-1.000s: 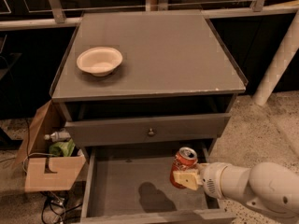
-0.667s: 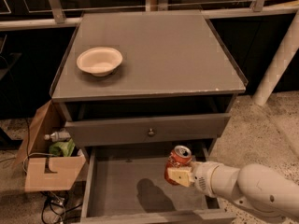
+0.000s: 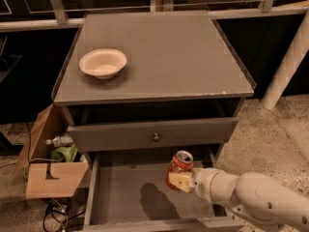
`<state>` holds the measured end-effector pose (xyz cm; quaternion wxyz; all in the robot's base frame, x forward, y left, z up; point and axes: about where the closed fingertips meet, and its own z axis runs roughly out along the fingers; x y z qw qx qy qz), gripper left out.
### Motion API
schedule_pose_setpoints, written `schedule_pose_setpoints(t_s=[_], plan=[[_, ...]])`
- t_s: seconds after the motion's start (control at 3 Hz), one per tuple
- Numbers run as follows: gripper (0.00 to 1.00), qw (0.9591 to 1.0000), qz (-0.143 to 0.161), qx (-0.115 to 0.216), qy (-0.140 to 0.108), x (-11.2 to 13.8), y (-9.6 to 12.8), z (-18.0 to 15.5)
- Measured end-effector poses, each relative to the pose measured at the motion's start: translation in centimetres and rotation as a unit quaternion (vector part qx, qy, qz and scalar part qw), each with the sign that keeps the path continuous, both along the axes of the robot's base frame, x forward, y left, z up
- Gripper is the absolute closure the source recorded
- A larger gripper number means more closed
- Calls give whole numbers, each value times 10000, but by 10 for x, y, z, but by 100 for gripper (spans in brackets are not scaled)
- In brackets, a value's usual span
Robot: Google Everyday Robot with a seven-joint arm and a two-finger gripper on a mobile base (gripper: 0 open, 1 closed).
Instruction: Place coke can into middle drawer
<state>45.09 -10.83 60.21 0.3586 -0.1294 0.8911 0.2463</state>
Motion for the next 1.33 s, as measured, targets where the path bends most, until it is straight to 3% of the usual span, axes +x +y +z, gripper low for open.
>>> schedule_pose_setpoints(t_s=[1.0,1.33], plan=[[100,9982,-339,-16,492,1,18,-84],[100,9982,-338,-17,491,1,19,-84]])
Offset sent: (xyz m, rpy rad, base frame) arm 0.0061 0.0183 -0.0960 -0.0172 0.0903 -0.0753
